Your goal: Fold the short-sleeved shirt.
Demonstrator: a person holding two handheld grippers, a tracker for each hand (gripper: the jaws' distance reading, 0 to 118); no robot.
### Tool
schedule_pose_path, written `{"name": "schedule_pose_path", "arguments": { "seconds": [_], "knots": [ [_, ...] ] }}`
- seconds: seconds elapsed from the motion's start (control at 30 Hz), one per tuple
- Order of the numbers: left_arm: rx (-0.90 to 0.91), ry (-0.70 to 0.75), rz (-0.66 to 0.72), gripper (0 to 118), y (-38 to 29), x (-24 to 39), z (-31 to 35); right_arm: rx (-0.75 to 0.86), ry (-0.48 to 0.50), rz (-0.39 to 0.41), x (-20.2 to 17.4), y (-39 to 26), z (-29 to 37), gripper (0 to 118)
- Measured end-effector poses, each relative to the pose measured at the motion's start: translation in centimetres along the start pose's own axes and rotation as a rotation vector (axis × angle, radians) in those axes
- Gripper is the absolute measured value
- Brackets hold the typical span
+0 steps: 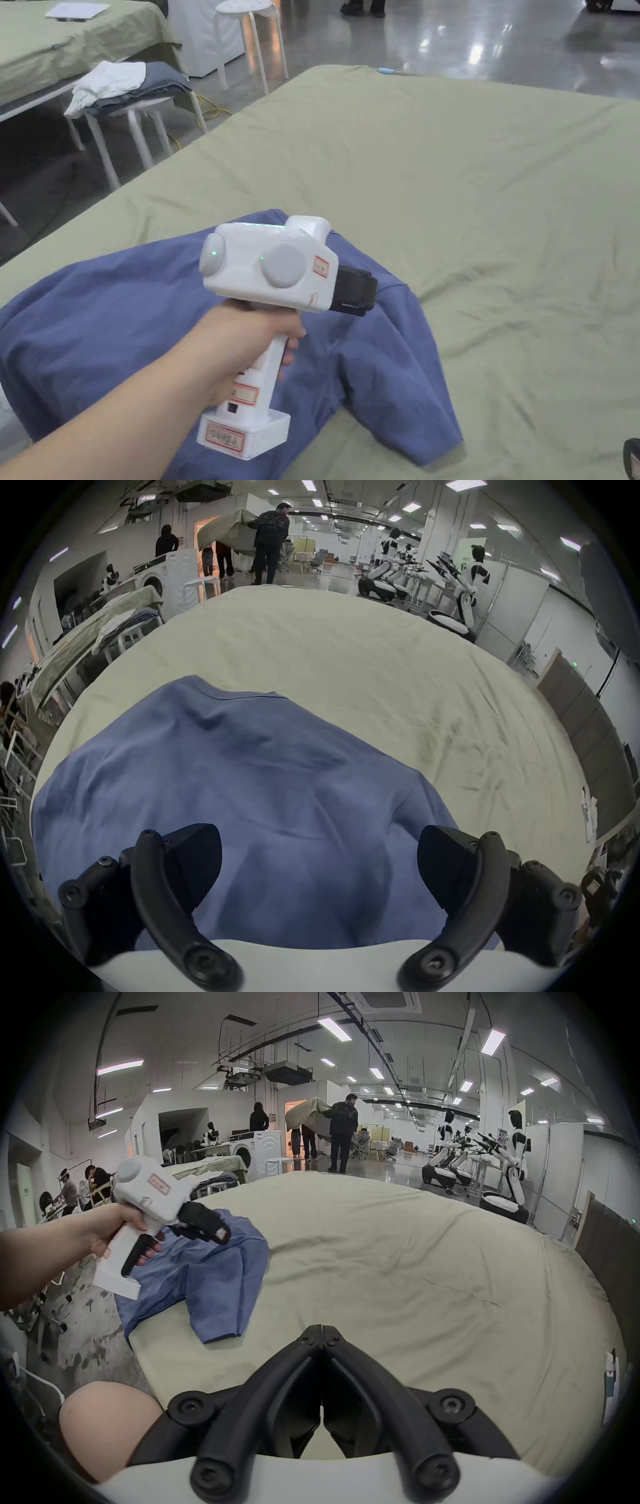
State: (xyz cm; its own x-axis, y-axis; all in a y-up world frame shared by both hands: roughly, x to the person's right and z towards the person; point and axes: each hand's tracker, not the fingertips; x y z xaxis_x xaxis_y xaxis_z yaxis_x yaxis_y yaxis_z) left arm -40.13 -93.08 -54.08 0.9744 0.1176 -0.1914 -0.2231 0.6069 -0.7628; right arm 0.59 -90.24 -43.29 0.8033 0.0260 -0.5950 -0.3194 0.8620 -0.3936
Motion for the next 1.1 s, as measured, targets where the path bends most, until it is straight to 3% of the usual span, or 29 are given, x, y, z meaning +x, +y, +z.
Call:
{"name": "schedule_pose_path", "arguments": {
  "seconds": [0.13, 0.23, 0.27, 0.33, 0.37, 0.47, 0.57, 0.77, 0.93, 1.1],
  "knots": [
    [-0.067, 0.045, -0.025, 112, 0.2, 2.9, -3.5, -0.01, 0.006, -0.018, 0.4, -0.3, 0.9, 0],
    [-0.066, 0.108, -0.106, 83, -0.2, 3.4, -4.1, -0.003, -0.009, 0.005, 0.8, -0.5, 2.3, 0],
    [-0.014, 0.103, -0.102, 63, -0.2, 3.5, -3.6, 0.002, -0.016, 0.009, 1.0, -0.5, 2.8, 0],
    [0.041, 0.133, -0.042, 0, 0.1, 3.0, -2.7, 0.004, -0.031, 0.001, 1.8, -0.7, 3.5, 0],
    [0.033, 0.202, -0.017, 0, 0.1, 2.6, -2.6, 0.003, -0.038, -0.011, 2.2, -0.8, 3.8, 0],
    [-0.017, 0.055, 0.105, 0, 0.8, 1.2, -2.1, 0.011, -0.057, -0.043, 3.1, -0.7, 5.0, 0],
    [0.118, 0.119, 0.003, 0, 1.8, 3.0, 1.5, 0.045, -0.079, -0.038, 3.8, -0.5, 6.8, 0],
    [0.272, 0.037, -0.004, 0, 6.4, 7.4, 10.4, 0.112, -0.111, -0.07, 5.5, 0.0, 10.4, 0],
    [0.369, -0.053, -0.102, 0, 9.5, 14.6, 16.1, 0.167, -0.144, -0.097, 7.4, -0.4, 14.3, 0],
    [0.462, -0.215, -0.313, 0, 11.0, 27.5, 19.7, 0.215, -0.203, -0.121, 9.8, -1.6, 18.9, 0]
  ]
}}
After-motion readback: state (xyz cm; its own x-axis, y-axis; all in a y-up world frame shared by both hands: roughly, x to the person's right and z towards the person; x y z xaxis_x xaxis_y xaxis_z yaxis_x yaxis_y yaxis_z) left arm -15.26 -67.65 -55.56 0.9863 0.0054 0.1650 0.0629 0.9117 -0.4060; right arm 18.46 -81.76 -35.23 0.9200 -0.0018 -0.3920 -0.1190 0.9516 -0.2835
